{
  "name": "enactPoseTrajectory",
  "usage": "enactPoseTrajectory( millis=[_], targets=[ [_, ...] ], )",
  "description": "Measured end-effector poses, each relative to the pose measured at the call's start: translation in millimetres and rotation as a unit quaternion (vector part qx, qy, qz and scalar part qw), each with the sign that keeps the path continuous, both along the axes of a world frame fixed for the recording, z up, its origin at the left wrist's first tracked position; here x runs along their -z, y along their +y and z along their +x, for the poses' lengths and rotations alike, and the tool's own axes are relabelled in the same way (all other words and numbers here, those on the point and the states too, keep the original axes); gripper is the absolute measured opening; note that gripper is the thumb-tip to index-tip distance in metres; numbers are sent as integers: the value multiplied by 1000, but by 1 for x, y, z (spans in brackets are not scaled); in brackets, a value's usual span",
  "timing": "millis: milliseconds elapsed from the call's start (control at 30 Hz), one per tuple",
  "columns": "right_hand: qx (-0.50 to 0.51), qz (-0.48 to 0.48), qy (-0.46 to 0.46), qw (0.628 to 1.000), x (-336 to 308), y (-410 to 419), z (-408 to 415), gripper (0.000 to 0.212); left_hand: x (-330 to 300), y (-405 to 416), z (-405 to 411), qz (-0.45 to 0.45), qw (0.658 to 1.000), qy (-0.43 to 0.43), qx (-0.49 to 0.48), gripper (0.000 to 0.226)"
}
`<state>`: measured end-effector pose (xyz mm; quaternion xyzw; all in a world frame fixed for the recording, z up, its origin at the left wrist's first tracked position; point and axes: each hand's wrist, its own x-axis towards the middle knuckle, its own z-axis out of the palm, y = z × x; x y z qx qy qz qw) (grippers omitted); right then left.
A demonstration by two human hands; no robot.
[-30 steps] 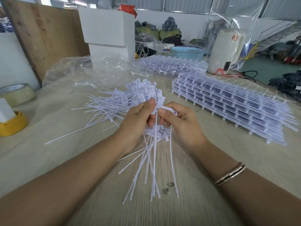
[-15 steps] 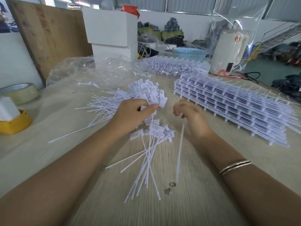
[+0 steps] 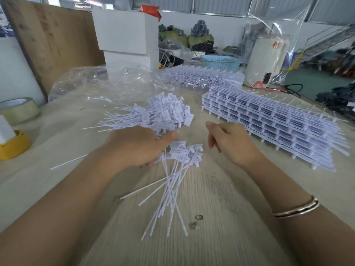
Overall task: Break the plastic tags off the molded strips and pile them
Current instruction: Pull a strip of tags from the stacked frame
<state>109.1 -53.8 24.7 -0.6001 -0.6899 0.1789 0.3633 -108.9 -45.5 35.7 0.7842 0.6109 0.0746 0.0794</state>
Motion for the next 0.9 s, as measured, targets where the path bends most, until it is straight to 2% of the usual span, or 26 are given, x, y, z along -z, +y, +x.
enactPoseTrajectory(
  millis=[67,133,167,200,333,467,633,733,833,900],
  targets=[
    [-64,-111,-56,990,-5,-5,2,55,5,-6,6,-69,996,38,37,102],
    [-142,-212,-89,963,-1,-9,-5,50,11,-8,11,-68,994,62,61,95],
    [-167,-226,-72,957,3,-9,-12,46,13,-6,13,-54,994,74,67,87],
    [-179,-223,-41,957,6,-9,-19,43,15,-5,14,-44,993,83,71,78],
    [-184,-177,42,966,22,-3,-33,57,15,-1,14,-67,990,74,99,60],
    [-187,-159,126,961,27,-1,-31,38,11,-3,13,-76,986,83,120,33],
    [-140,-90,236,957,28,6,-24,38,20,-8,21,4,989,121,87,26],
    [-84,-31,321,943,24,7,-12,40,23,-6,22,15,992,82,95,5],
    [2,33,362,932,19,10,3,43,17,1,13,-24,992,32,121,16],
    [29,59,382,922,17,13,10,45,8,9,7,0,991,-8,136,7]
  ],
)
